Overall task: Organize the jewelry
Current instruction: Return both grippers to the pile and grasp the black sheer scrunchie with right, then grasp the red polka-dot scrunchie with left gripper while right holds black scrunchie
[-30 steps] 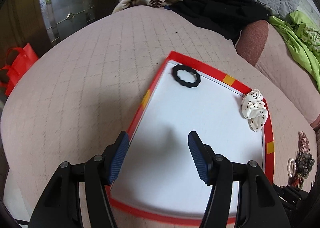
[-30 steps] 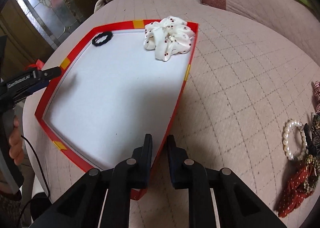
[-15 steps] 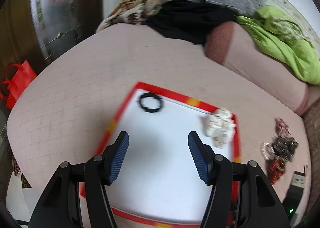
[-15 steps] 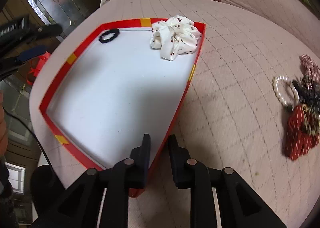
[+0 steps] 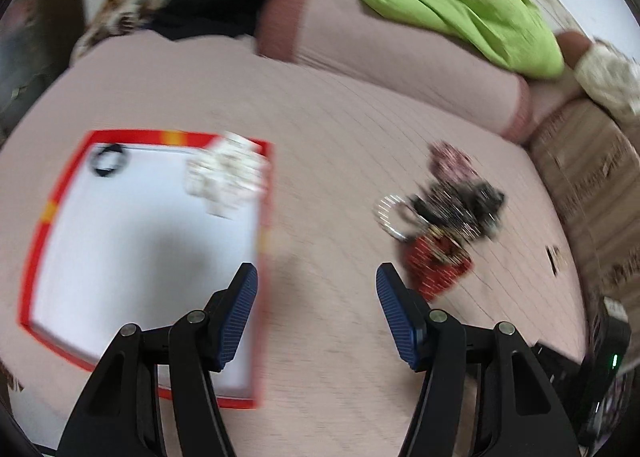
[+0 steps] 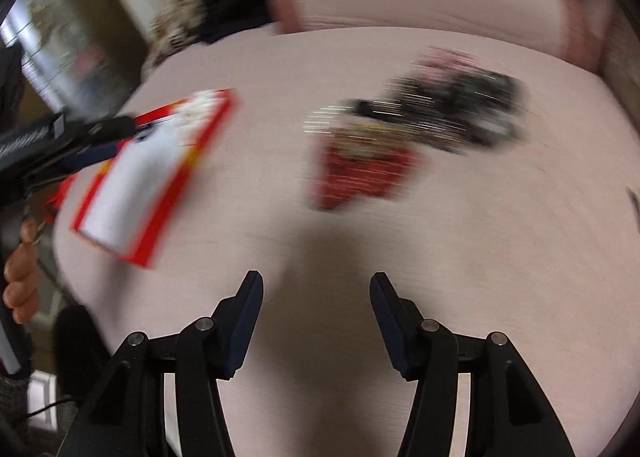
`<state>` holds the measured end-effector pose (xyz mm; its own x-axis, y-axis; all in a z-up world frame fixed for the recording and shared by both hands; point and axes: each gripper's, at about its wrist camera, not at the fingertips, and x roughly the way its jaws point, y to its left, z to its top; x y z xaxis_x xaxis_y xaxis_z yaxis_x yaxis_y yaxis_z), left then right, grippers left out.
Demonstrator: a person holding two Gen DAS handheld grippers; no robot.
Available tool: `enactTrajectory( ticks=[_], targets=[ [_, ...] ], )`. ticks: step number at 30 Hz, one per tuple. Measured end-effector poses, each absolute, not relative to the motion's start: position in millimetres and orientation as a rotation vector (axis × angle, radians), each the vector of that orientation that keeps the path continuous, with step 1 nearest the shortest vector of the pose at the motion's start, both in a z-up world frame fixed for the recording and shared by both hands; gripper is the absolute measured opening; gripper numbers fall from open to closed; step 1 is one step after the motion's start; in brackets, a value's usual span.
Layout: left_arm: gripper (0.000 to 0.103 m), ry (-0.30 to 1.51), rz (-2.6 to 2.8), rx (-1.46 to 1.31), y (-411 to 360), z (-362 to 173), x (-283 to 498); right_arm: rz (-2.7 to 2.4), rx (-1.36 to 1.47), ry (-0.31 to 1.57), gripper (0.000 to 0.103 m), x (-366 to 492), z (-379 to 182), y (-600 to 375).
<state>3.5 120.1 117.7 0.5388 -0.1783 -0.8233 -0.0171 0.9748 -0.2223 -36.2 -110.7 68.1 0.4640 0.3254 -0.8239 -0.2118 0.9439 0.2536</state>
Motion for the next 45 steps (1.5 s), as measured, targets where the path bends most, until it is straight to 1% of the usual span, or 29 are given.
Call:
enactTrajectory(
  ticks=[6, 10, 16, 18, 20, 27, 28, 29, 30, 31, 32, 33, 34, 35, 39, 45],
  targets=[
    [0.061, 1.076, -0.199, -0.194, 60.5, 83.7, 18.0, 0.156, 0.212, 1.018, 0.06, -31.5, 60.1, -197.0],
    [0.061, 1.119, -0.219, -0.197, 37.9, 60.3, 31.4, 0.119, 0.237, 0.977, 0.06, -20.6, 63.5, -216.5],
    [0.061, 1.125, -0.231, -0.185, 29.2, 44.8, 49.6, 0.108, 0.258, 0.925, 0.061, 18.7, 67.6, -222.6],
    [0.061, 1.128, -0.242, -0.202, 29.1, 41.8, 54.4, 0.099, 0.27, 0.908, 0.067, 35.8, 69.4, -222.5],
    [0.061, 1.136, -0.255, -0.221, 28.6, 37.5, 58.8, 0.089, 0.281, 0.894, 0.07, 50.4, 71.6, -223.4],
    [0.06, 1.139, -0.305, -0.235, 19.8, 28.5, 62.0, 0.071, 0.324, 0.908, 0.072, 107.6, 61.5, -217.2],
    [0.056, 1.137, -0.312, -0.232, 18.2, 28.4, 61.6, 0.067, 0.326, 0.916, 0.072, 113.3, 58.4, -215.6],
    [0.047, 1.14, -0.326, -0.234, 16.3, 28.4, 61.9, 0.061, 0.329, 0.922, 0.071, 117.3, 55.6, -214.4],
    [0.042, 1.145, -0.335, -0.24, 16.0, 28.6, 61.1, 0.059, 0.332, 0.923, 0.071, 120.2, 54.2, -214.2],
    [0.03, 1.156, -0.346, -0.253, 14.9, 27.9, 60.8, 0.061, 0.338, 0.925, 0.071, 122.8, 52.0, -213.1],
    [0.021, 1.163, -0.354, -0.266, 13.8, 27.5, 60.7, 0.062, 0.342, 0.928, 0.065, 124.7, 50.7, -213.3],
    [0.018, 1.167, -0.359, -0.275, 12.7, 28.0, 59.7, 0.067, 0.351, 0.932, 0.045, 126.0, 49.4, -212.8],
    [0.013, 1.166, -0.357, -0.275, 11.5, 29.1, 58.7, 0.083, 0.364, 0.946, 0.032, 127.4, 47.2, -212.5],
    [0.01, 1.165, -0.354, -0.27, 10.0, 30.9, 57.7, 0.094, 0.37, 0.964, 0.019, 130.3, 45.7, -211.4],
    [0.008, 1.138, -0.355, -0.234, 6.1, 46.7, 47.5, 0.102, 0.344, 0.961, 0.012, 117.6, 49.3, -208.0],
    [0.008, 1.058, -0.361, -0.168, 12.6, 85.5, 17.6, 0.07, 0.316, 0.931, 0.012, 74.7, 69.3, -219.3]
  ],
)
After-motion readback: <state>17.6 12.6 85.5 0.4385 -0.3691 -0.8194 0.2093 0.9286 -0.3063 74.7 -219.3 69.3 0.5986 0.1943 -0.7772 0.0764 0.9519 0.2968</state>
